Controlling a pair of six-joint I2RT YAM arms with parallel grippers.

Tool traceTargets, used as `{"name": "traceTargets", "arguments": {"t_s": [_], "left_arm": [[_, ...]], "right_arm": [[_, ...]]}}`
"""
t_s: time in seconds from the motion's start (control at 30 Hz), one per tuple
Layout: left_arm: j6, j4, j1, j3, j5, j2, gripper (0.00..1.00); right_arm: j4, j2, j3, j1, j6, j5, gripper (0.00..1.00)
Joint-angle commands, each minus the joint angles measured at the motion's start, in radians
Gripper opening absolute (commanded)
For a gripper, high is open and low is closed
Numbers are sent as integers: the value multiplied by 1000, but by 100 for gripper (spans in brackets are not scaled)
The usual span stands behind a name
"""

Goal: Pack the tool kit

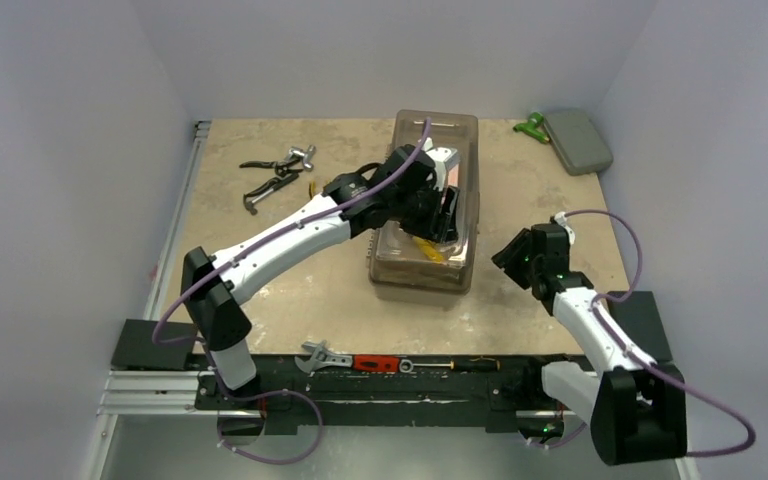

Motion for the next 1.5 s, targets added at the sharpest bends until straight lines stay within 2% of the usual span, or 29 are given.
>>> {"name": "traceTargets", "arguments": {"t_s": [0.0, 0.07, 0.1, 0.17, 0.23, 0.3, 0.43, 0.57, 0.7, 0.8, 0.97, 1.1, 1.23, 1.4, 1.47], "left_arm": [[42, -144, 27, 65, -115, -106, 58], [52, -164, 30, 74, -146, -148, 63], [55, -175, 34, 72, -176, -169, 65], [57, -186, 55, 53, -217, -212, 71], [51, -184, 88, 6, -251, -263, 80], [37, -164, 138, -75, -249, -307, 84], [8, -39, 252, -255, -162, -393, 85], [25, -4, 285, -291, -93, -392, 85], [26, 13, 284, -272, -53, -372, 85], [33, -23, 288, -236, -84, -337, 85], [34, -19, 305, -216, -61, -285, 85], [68, -65, 311, -164, -114, -245, 85], [153, -47, 294, -156, -98, -265, 84], [305, -99, 119, -92, -352, -278, 84], [332, -115, 61, -52, -419, -261, 83]], "right_arm": [[-141, -107, 77, -18, -46, 114, 48], [-161, -132, 107, -19, -78, 95, 51], [-166, -140, 126, -18, -103, 73, 57], [-176, -155, 158, -18, -146, 27, 74], [-170, -176, 182, -18, -173, -20, 85], [-150, -199, 197, -19, -192, -84, 89], [-135, -198, 238, -19, -212, -161, 95], [-135, -147, 282, -19, -245, -206, 95], [-43, -92, 297, -16, -235, -454, 90], [30, -71, 301, 25, -196, -544, 88], [1, 5, 365, 185, -198, -473, 88], [34, 33, 354, 203, -172, -489, 86], [-28, -26, 351, 201, -174, -368, 87], [-61, -99, 289, 149, -151, -284, 79], [-30, -121, 236, 103, -124, -289, 80]]}}
